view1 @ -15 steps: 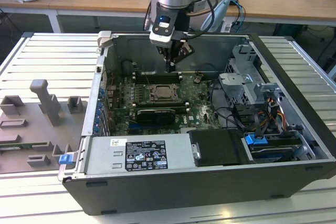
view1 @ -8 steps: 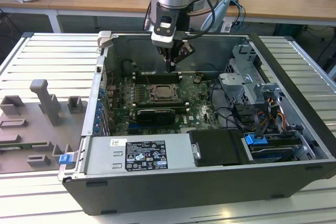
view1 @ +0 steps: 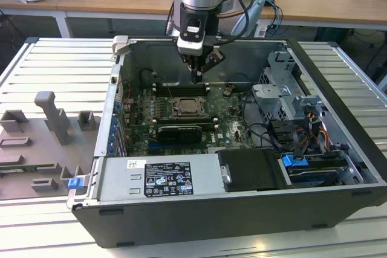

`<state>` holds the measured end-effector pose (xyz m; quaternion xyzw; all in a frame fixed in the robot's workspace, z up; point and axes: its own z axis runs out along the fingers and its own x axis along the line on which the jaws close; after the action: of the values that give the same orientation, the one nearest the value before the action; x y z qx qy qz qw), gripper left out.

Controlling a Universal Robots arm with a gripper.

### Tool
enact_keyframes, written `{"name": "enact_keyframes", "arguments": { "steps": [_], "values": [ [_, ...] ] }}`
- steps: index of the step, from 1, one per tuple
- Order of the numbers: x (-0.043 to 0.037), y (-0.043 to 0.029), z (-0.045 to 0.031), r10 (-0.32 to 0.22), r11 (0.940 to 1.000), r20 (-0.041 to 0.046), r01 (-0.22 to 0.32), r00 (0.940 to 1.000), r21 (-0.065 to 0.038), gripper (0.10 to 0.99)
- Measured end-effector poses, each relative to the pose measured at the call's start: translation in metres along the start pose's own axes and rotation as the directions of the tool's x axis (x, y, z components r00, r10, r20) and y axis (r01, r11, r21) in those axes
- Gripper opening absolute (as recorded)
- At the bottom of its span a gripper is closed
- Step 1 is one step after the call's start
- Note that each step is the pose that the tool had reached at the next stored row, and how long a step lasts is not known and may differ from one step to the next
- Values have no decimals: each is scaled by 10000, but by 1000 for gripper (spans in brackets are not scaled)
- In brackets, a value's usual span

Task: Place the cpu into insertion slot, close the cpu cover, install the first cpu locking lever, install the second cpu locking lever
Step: 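Install the first cpu locking lever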

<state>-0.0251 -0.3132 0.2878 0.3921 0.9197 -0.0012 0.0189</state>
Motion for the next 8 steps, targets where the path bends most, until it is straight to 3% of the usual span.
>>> {"name": "enact_keyframes", "arguments": {
  "steps": [8],
  "values": [
    [0, 0, 0, -487, 9988, -5, 487, 9988, -17, 106]
  ]
}}
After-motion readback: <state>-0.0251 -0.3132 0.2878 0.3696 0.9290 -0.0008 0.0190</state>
